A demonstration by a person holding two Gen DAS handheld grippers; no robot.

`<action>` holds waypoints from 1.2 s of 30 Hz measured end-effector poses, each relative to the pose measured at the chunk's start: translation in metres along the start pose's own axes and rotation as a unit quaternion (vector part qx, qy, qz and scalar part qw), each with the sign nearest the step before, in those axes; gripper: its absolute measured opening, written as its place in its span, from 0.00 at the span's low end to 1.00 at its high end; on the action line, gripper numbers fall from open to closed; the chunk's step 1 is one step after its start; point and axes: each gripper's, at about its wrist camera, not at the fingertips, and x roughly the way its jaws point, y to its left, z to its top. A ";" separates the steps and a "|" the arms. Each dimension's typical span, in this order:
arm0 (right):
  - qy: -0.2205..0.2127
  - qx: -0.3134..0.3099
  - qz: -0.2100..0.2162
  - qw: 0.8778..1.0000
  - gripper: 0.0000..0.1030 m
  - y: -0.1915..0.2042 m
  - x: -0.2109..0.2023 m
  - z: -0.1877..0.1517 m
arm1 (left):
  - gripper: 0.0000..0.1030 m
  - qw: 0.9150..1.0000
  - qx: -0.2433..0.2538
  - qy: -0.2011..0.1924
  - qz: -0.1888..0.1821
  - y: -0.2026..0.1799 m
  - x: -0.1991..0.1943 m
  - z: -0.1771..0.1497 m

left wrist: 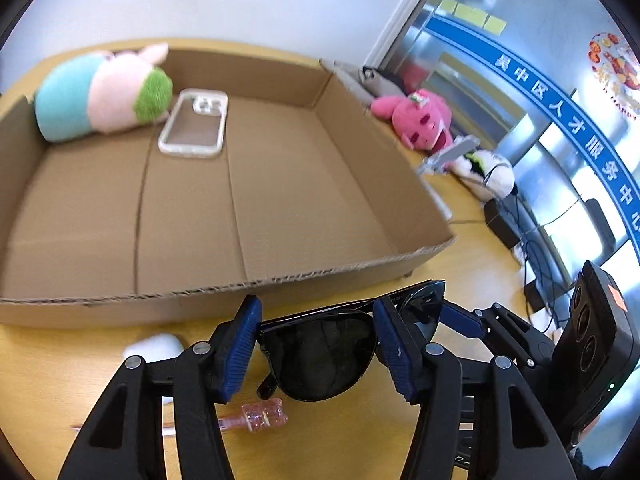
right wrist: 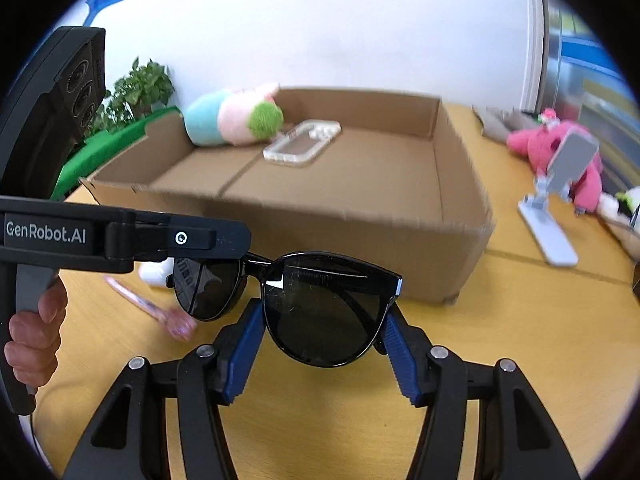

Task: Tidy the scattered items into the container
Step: 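Carry the sunglasses into the box with both grippers and open them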

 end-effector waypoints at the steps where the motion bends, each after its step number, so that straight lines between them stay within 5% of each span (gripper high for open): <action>1: -0.007 -0.005 -0.002 1.000 0.56 0.003 -0.004 0.006 | 0.60 1.000 -0.001 -0.005 -0.001 0.000 -0.007 0.004; 17: -0.084 -0.056 0.029 0.994 0.56 0.073 -0.009 0.149 | 0.60 0.991 0.048 -0.101 0.072 0.043 -0.125 0.111; 28: -0.091 -0.058 0.037 0.994 0.56 0.135 0.024 0.210 | 0.60 0.991 0.042 -0.095 0.083 0.114 -0.158 0.166; 36: -0.035 -0.021 0.043 0.998 0.56 0.143 0.082 0.224 | 0.60 0.996 0.032 -0.032 0.079 0.164 -0.113 0.190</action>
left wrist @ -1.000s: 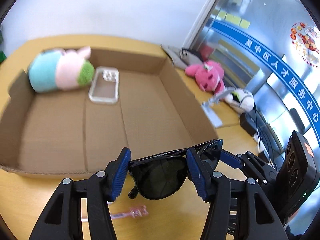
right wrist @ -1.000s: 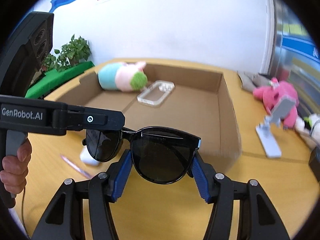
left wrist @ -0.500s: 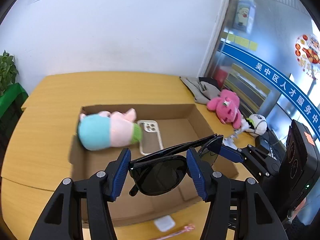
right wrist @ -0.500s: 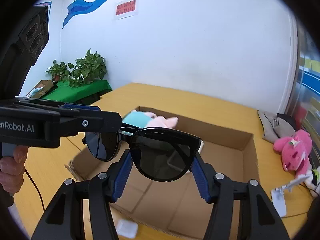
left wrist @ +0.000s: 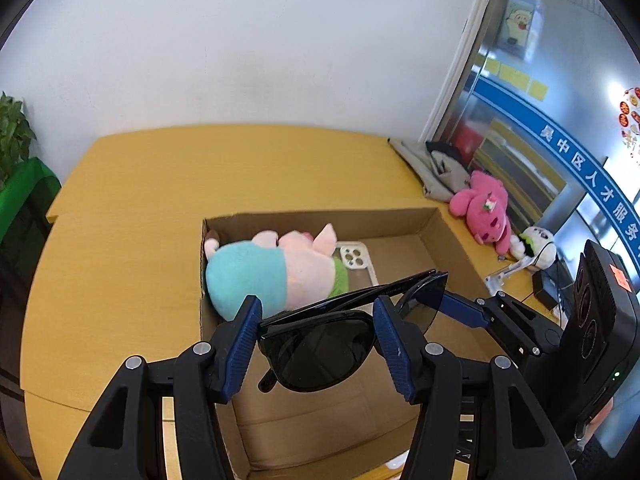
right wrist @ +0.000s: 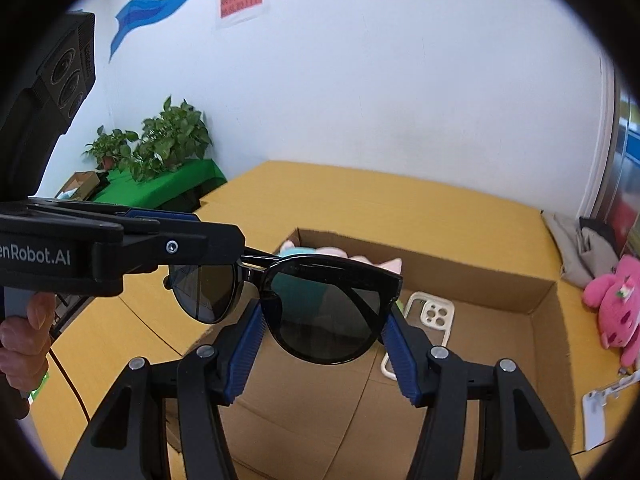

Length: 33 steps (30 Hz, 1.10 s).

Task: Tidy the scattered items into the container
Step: 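Carry the sunglasses into the box with both grippers and open them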

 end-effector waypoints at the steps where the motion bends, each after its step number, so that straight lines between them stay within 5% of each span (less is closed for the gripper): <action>1: 0.013 0.006 0.002 1.000 0.56 -0.002 0.010 -0.003 | 0.60 1.000 -0.003 0.011 -0.002 0.004 0.010 -0.002; 13: 0.170 0.051 0.014 0.984 0.56 -0.022 0.101 -0.042 | 0.60 0.991 -0.053 0.120 -0.014 0.042 0.109 -0.032; 25: 0.268 0.088 0.027 0.959 0.56 -0.022 0.141 -0.063 | 0.59 0.982 -0.038 0.174 0.063 0.038 0.143 -0.041; 33: 0.287 0.084 0.023 0.954 0.56 -0.021 0.142 -0.067 | 0.57 0.975 -0.017 0.184 0.120 0.031 0.156 -0.048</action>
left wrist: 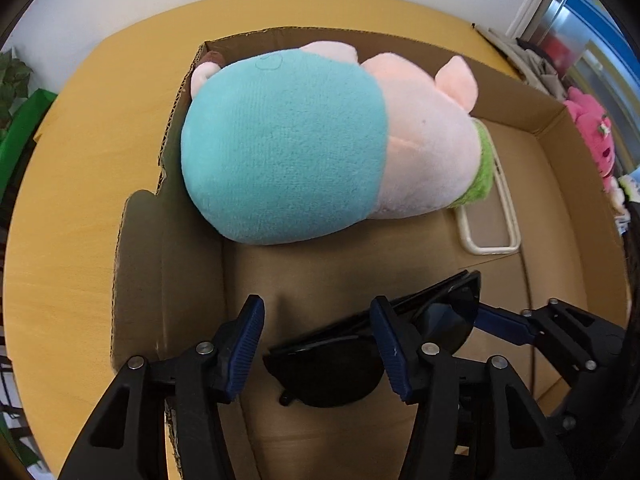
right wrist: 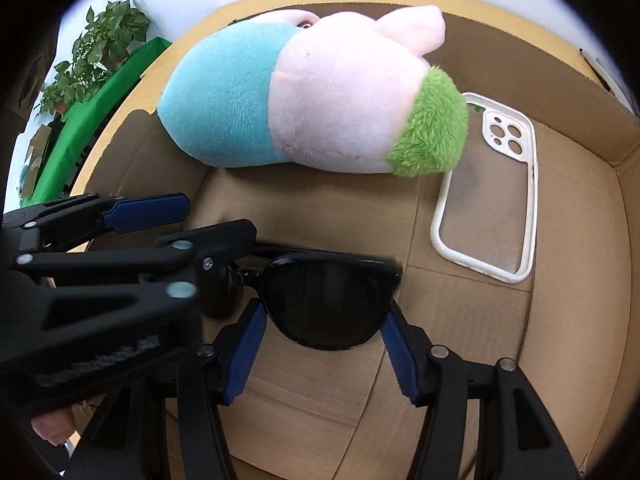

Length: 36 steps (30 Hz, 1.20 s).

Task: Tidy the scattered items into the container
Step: 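Carry the sunglasses into the box with both grippers and open them, then move the right gripper to the white earbud case and close on it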

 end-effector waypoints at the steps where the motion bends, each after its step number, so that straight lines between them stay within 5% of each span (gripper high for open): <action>1: 0.001 -0.001 0.001 1.000 0.56 -0.001 0.001 -0.001 | 0.57 1.000 0.002 -0.001 0.006 -0.001 0.000 -0.001; 8: -0.032 -0.021 -0.028 0.999 0.71 -0.003 -0.023 -0.005 | 0.62 0.999 -0.027 -0.032 -0.019 0.004 -0.019 -0.006; 11: -0.074 -0.031 -0.038 0.996 0.72 -0.012 -0.053 -0.020 | 0.80 0.995 -0.035 -0.098 -0.007 0.006 -0.055 -0.017; 16: -0.178 -0.009 -0.057 0.982 0.76 -0.035 -0.114 -0.075 | 1.00 0.970 -0.048 -0.236 -0.029 -0.006 -0.130 -0.076; 20: -0.223 0.020 -0.066 0.972 0.76 -0.050 -0.132 -0.111 | 1.00 0.953 -0.044 -0.299 -0.016 -0.034 -0.157 -0.126; 26: -0.253 0.029 -0.070 0.964 0.76 -0.066 -0.130 -0.134 | 1.00 0.950 -0.005 -0.311 -0.005 -0.069 -0.150 -0.137; 36: -0.243 -0.002 -0.062 0.968 0.76 -0.074 -0.090 -0.146 | 1.00 0.965 0.000 -0.263 -0.002 -0.096 -0.080 -0.149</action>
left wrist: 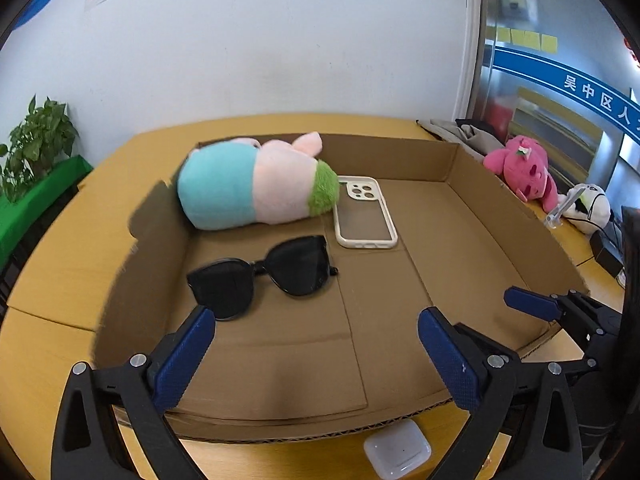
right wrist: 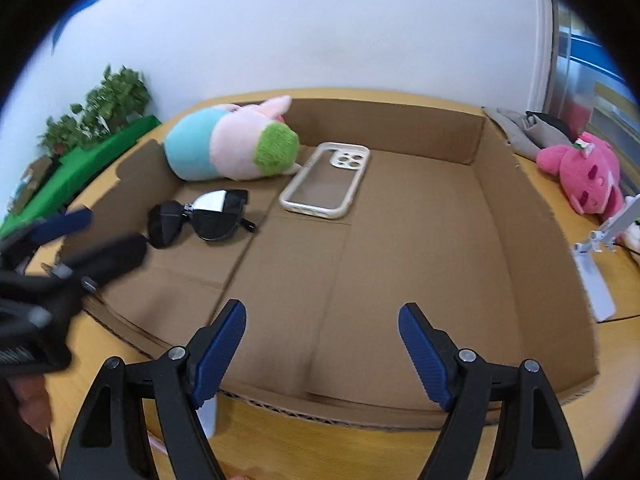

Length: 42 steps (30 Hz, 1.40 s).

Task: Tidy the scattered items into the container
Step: 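Move the right gripper to the white earbud case and close on it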

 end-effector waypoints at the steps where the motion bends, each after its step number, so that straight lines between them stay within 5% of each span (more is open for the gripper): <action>1: -0.006 -0.006 0.000 1.000 0.78 0.001 0.001 0.000 | 1.00 1.000 -0.011 0.000 -0.003 0.002 0.004 -0.003; 6: -0.016 0.010 0.035 0.999 0.88 -0.008 0.009 -0.003 | 1.00 0.998 -0.063 -0.012 -0.005 0.018 0.021 -0.012; 8: -0.022 0.005 0.038 0.999 0.99 -0.007 0.010 -0.005 | 1.00 0.998 -0.061 -0.016 -0.002 0.020 0.024 -0.015; 13: -0.044 -0.001 0.042 0.998 0.99 -0.007 0.010 -0.007 | 1.00 0.999 -0.005 -0.031 0.040 0.013 0.030 -0.022; 23: -0.065 -0.008 0.044 0.997 0.99 -0.005 0.008 -0.009 | 1.00 0.998 -0.003 -0.047 0.038 0.016 0.030 -0.023; 38: -0.027 -0.009 0.070 0.997 0.99 -0.009 0.013 -0.005 | 1.00 0.996 -0.004 -0.073 0.058 0.024 0.017 -0.022; 42: -0.046 -0.014 0.057 0.997 0.99 -0.011 -0.004 -0.003 | 1.00 0.996 -0.042 -0.075 0.026 0.045 0.001 -0.018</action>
